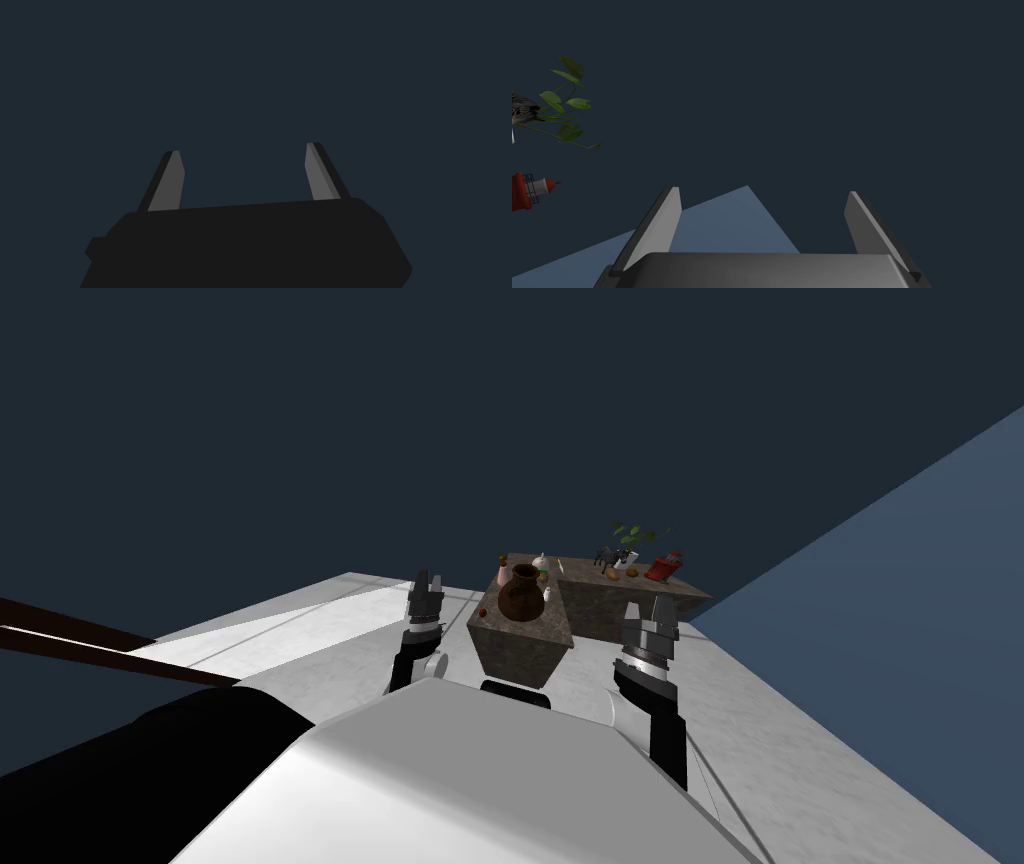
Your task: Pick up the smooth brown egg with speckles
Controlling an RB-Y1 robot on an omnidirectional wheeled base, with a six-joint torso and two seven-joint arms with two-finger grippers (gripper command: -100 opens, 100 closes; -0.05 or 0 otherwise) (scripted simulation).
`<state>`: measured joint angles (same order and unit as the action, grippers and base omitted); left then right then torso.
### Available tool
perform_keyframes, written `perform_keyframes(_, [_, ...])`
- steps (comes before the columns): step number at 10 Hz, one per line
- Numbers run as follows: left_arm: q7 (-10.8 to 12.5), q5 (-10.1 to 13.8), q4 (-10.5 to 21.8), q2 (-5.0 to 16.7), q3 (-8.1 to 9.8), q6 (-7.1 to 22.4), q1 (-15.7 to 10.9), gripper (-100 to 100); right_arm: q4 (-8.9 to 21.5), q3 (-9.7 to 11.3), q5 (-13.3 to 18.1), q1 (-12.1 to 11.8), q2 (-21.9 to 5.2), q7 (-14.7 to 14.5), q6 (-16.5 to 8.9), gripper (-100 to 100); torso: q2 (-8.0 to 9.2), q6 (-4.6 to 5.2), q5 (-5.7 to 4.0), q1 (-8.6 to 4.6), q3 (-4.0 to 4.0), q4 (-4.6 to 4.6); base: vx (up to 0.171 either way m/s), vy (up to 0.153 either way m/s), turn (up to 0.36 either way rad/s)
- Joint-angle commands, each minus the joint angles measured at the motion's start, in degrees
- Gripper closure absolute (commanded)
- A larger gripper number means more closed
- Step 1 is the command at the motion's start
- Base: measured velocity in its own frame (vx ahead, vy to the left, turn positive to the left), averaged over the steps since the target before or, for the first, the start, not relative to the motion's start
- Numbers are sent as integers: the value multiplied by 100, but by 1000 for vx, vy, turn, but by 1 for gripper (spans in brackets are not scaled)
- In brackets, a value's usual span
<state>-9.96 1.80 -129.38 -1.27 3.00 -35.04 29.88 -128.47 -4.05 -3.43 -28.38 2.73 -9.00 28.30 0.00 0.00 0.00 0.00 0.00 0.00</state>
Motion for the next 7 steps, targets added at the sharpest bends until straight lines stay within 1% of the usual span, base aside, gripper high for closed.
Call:
perform_keyframes(1, [7,38,79,184,16,47,-73,-100,0,0,0,0,0,0,0,0,0,0,0,0,0,0,-7,0,34])
perform_keyframes(3, [22,124,267,473,53,162,-238,-100,0,0,0,0,0,0,0,0,3,0,1,3,2,1,-18,2,50])
perform_keyframes(6, [51,315,709,913,138,462,-629,-100,0,0,0,0,0,0,0,0,10,-1,1,2,5,2,-30,-4,72])
perform_keyframes(7, [51,315,724,913,138,462,-629,-100,0,0,0,0,0,0,0,0,9,0,0,0,5,2,-19,-6,24])
